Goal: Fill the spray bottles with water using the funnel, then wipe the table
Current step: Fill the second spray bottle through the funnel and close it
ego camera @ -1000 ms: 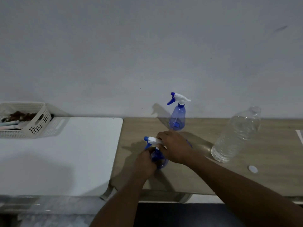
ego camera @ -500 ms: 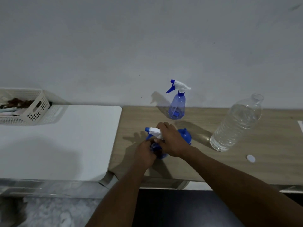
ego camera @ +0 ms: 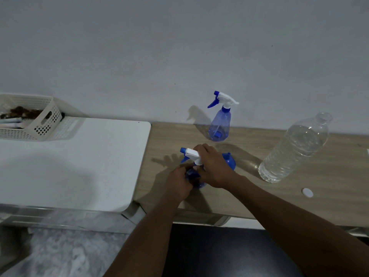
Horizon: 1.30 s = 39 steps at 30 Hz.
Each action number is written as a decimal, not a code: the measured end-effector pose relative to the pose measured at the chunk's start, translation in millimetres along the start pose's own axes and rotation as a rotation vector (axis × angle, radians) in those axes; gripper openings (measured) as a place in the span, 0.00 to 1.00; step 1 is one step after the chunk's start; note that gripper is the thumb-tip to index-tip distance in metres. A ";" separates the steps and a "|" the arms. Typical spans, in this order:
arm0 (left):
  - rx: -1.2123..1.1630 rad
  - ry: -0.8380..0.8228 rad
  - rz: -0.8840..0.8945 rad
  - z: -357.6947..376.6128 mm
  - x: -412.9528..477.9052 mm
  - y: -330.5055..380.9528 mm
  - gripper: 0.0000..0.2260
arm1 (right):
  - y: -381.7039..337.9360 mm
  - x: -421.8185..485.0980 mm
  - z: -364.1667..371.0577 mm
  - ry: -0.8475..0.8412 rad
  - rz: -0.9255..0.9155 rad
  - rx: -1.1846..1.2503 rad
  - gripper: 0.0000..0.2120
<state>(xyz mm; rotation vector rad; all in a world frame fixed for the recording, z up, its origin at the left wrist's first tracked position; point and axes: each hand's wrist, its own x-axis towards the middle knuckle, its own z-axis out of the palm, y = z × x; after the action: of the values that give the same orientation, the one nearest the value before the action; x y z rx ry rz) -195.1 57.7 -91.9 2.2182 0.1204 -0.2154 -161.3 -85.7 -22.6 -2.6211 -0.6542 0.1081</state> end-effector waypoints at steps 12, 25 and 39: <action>0.021 -0.021 0.022 -2.4 2.7 -2.9 0.18 | 8.9 -3.8 -5.1 0.009 -0.003 -0.088 0.30; 0.046 -0.012 -0.028 -4.1 -0.1 1.4 0.17 | -4.4 -2.3 -1.9 0.037 0.053 -0.227 0.25; 0.042 -0.022 -0.033 0.4 -2.4 1.4 0.18 | 2.2 -11.5 -13.6 -0.081 0.064 -0.027 0.33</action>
<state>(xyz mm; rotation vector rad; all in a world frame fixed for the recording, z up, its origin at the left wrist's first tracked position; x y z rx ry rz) -197.2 56.5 -90.5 2.2562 0.1412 -0.2627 -168.1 -98.1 -11.6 -2.6762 -0.6036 0.2267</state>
